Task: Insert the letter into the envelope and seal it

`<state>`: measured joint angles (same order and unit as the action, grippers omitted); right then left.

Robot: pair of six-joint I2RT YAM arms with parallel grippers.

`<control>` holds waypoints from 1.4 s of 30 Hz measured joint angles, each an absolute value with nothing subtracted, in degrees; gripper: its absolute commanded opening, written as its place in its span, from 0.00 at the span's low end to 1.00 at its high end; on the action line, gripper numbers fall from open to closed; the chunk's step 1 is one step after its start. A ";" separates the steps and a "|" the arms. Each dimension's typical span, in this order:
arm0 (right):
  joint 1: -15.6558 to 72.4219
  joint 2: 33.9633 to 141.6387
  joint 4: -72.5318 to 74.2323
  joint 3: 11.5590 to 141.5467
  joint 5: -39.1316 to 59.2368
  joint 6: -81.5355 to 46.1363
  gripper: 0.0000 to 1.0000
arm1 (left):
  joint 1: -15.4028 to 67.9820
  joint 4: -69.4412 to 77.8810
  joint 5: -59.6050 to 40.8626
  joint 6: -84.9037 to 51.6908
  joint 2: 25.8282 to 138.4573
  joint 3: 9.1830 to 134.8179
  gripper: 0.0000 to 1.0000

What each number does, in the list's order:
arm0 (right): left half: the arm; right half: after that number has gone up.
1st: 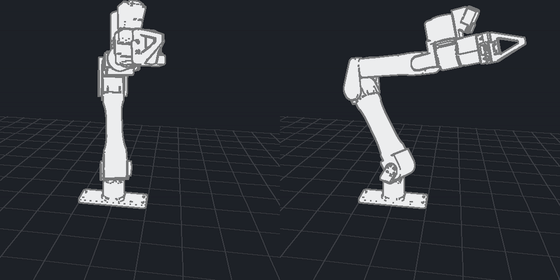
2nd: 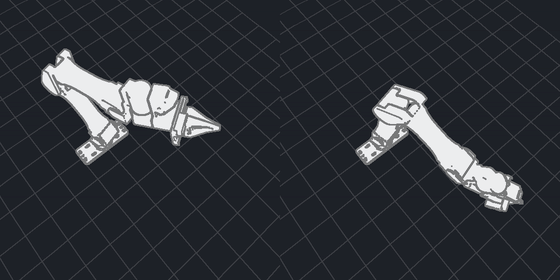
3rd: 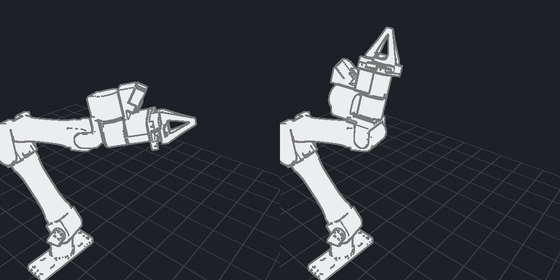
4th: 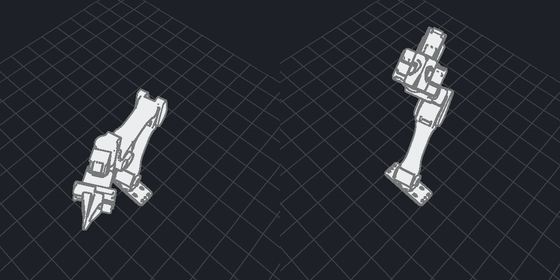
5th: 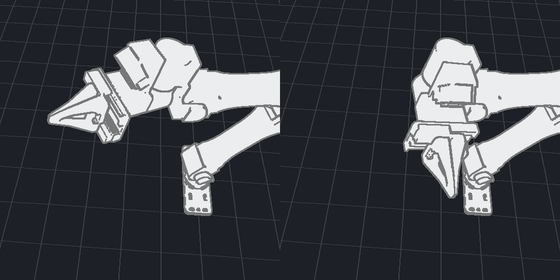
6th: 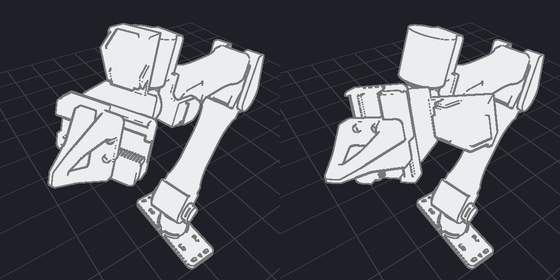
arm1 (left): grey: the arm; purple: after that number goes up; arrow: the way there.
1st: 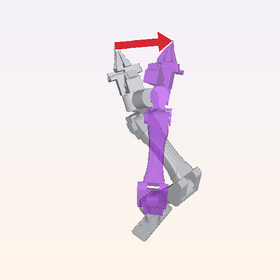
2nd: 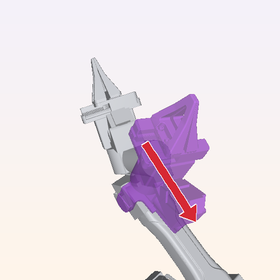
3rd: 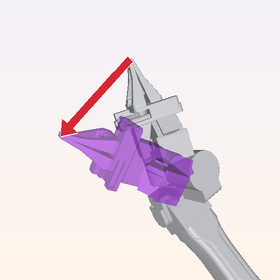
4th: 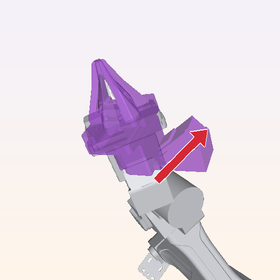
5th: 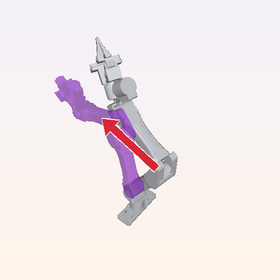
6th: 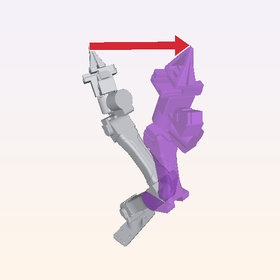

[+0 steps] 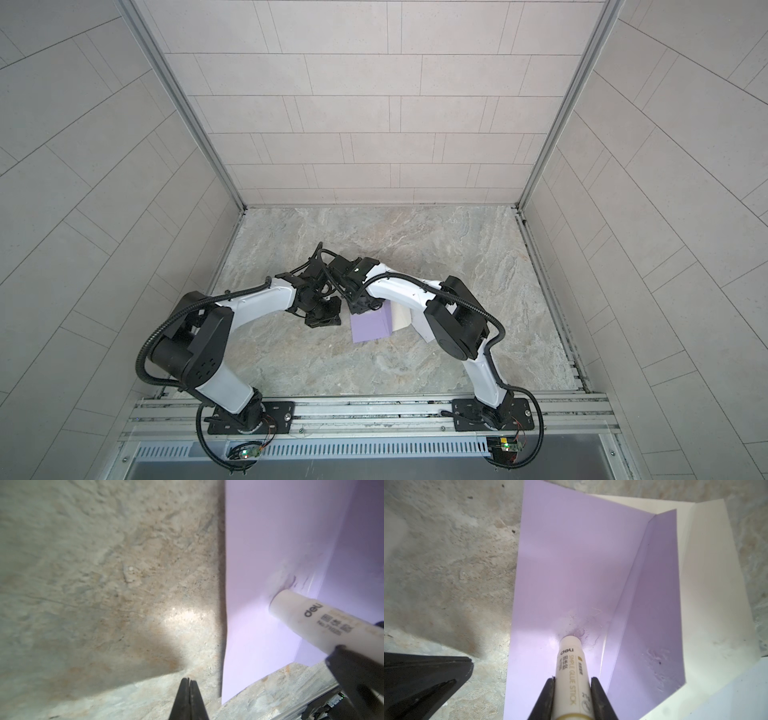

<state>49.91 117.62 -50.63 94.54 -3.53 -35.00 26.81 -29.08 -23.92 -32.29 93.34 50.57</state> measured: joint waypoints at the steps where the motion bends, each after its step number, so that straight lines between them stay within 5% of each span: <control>1: 49.84 117.62 -50.61 94.54 -3.62 -35.00 0.00 | 26.81 -29.10 -23.92 -32.29 93.34 50.57 0.00; 5: 49.87 117.54 -50.50 94.48 -3.66 -34.98 0.00 | 26.81 -28.95 -24.25 -32.29 93.34 50.54 0.02; 9: 49.80 116.49 -49.28 92.88 -2.79 -34.98 0.00 | 26.81 -26.74 -27.64 -32.12 93.34 50.46 0.34; 12: 49.56 115.92 -48.58 92.07 -2.11 -35.00 0.00 | 26.81 -24.27 -30.76 -32.25 93.93 50.46 0.43; 21: 49.28 114.72 -47.35 90.37 -1.23 -35.00 0.00 | 26.70 -18.00 -39.38 -32.71 102.00 53.56 0.48; 25: 49.04 114.13 -47.40 89.54 -1.39 -35.00 0.00 | 26.44 -15.38 -43.16 -32.71 104.05 54.17 0.46; 36: 48.80 113.65 -47.57 88.84 -1.61 -35.07 0.00 | 25.76 -12.91 -42.02 -34.22 104.71 52.38 0.00; 42: 48.84 113.67 -47.62 88.90 -2.42 -36.14 0.00 | 25.80 -13.13 -40.58 -34.22 104.42 52.38 0.00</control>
<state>48.84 113.67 -47.62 88.90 -2.42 -36.14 25.80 -13.13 -40.58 -34.22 104.42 52.38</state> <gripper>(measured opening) 0.263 0.047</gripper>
